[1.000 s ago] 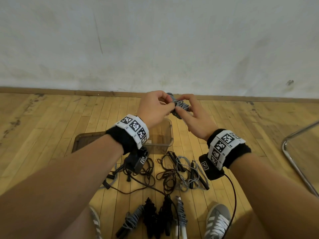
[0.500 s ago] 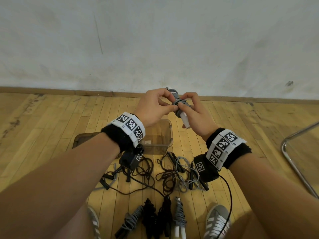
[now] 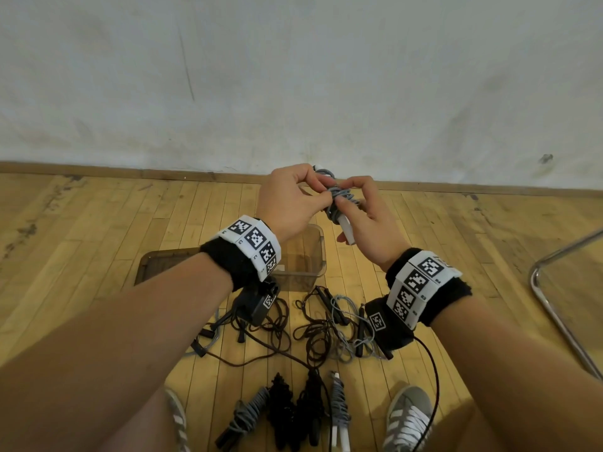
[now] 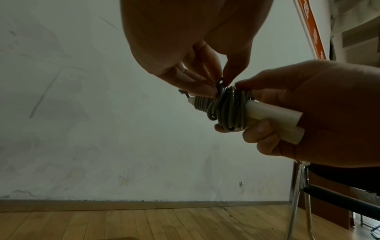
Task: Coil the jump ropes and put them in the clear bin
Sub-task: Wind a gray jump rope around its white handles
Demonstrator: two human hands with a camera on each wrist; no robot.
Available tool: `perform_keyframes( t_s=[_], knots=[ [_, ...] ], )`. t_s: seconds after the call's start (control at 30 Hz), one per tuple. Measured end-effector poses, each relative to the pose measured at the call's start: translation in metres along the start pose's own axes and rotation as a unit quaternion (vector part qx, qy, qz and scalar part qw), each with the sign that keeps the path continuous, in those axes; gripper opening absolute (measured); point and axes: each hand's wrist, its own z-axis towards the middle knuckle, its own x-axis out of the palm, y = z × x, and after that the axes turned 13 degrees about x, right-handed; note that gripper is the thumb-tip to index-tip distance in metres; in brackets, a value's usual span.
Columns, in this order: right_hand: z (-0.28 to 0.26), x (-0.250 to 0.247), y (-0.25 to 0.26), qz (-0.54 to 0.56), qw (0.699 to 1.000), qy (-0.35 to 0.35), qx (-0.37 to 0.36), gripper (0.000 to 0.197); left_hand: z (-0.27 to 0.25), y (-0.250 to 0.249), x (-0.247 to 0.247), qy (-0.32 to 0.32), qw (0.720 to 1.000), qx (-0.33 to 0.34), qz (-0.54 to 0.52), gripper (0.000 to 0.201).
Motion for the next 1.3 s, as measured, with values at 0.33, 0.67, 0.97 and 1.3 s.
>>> perform_keyframes(
  t_s=[0.33,0.67,0.97,1.3],
  knots=[
    [-0.003,0.001,0.0,0.029,0.999,-0.021,0.003,0.019,0.003,0.003,0.0,0.065,0.997,-0.021,-0.029,0.023],
    [0.001,-0.008,0.004,0.027,0.999,0.019,-0.041,0.022,0.011,0.003,-0.013,0.107,0.977,-0.113,-0.145,0.02],
    [0.003,-0.016,0.004,0.054,0.997,0.049,-0.014,0.024,0.009,0.006,-0.011,0.064,0.965,-0.151,-0.206,0.023],
    [0.009,-0.028,-0.01,0.054,0.997,0.047,0.021,0.015,0.01,0.007,-0.013,0.014,0.954,-0.186,-0.233,0.013]
  ],
)
